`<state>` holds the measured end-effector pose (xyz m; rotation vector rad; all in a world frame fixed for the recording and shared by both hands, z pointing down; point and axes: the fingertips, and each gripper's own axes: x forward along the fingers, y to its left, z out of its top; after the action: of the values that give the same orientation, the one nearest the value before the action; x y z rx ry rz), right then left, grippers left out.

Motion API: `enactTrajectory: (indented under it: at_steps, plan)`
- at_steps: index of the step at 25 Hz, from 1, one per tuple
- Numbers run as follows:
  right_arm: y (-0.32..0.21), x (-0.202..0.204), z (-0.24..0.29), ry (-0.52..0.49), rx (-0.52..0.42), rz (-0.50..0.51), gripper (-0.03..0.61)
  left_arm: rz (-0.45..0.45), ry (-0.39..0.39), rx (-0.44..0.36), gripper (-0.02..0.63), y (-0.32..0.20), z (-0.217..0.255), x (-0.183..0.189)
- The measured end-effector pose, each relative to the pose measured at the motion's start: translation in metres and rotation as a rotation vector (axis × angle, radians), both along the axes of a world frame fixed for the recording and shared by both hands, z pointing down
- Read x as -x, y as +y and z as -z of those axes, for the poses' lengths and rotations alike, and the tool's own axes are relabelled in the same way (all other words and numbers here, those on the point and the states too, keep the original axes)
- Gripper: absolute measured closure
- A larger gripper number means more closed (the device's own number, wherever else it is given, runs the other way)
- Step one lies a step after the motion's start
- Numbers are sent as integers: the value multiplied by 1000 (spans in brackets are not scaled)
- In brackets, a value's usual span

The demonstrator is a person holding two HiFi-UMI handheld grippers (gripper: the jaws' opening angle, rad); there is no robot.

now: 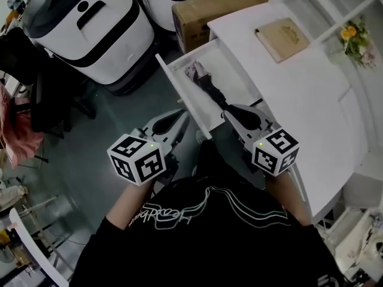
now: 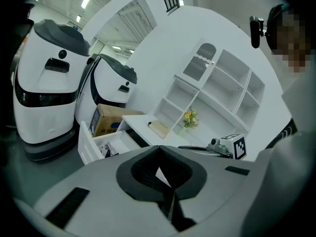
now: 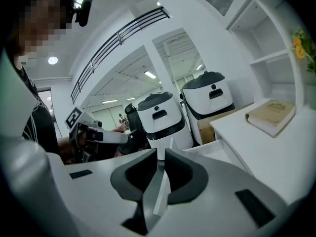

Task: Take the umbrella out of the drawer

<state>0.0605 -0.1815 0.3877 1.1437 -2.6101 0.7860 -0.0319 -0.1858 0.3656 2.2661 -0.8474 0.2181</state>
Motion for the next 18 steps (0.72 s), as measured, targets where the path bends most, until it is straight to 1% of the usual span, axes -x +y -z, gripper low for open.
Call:
enactTrajectory:
  at_steps: [8, 12, 16, 18]
  plan:
    - [-78, 0, -41, 48, 63, 58, 517, 40, 9, 61, 594, -71, -25, -6]
    - [-106, 3, -69, 56, 97, 87, 454, 55, 12, 97, 594, -96, -44, -8]
    - [-134, 4, -100, 80, 132, 91, 413, 66, 10, 124, 594, -114, -60, -6]
    - [-143, 7, -119, 99, 157, 115, 397, 77, 8, 135, 594, -121, -67, -3]
